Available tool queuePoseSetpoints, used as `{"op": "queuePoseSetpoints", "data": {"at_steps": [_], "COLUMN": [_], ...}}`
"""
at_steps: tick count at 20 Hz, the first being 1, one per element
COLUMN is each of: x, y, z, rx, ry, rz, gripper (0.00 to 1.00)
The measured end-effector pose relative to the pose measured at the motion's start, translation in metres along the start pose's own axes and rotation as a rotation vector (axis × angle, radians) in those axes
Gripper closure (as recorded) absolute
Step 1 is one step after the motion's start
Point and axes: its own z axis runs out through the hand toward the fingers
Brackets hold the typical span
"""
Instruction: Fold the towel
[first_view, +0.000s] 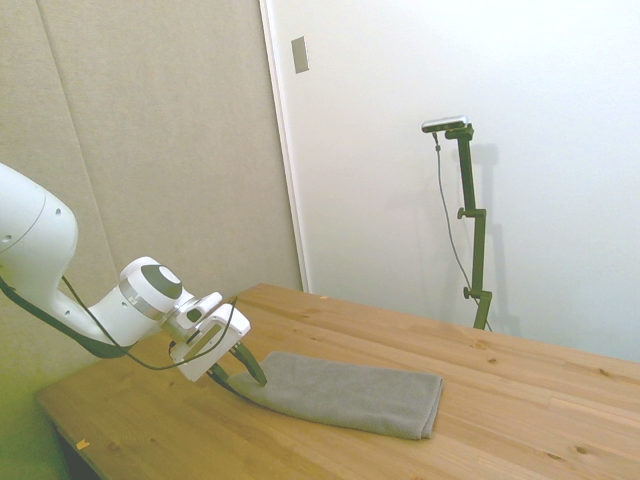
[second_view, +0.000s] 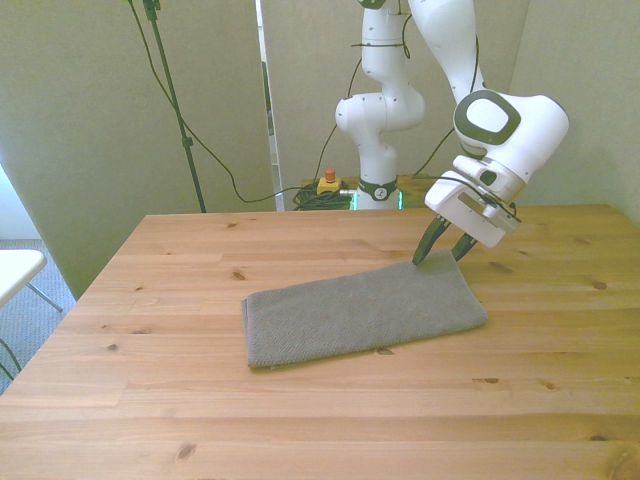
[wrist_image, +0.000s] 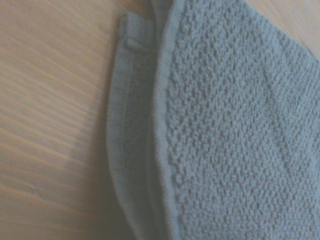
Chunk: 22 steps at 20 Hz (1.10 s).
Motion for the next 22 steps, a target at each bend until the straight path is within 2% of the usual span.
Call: {"op": "queuePoseSetpoints", "data": {"at_steps": [10,14,18,22], "x": [-0.005,0.002,0.025,0.059], "y": [-0.004,0.002,0.024,0.067], "z": [0.002,-0.001,-0.017,-0.036], "rx": [0.027,0.048,0.099,0.15], "ry": [-0.01,-0.028,-0.053,-0.062], "rz": [-0.004,0.033,0.089,0.169], "gripper": [1.0,1.0,1.0,1.0]}}
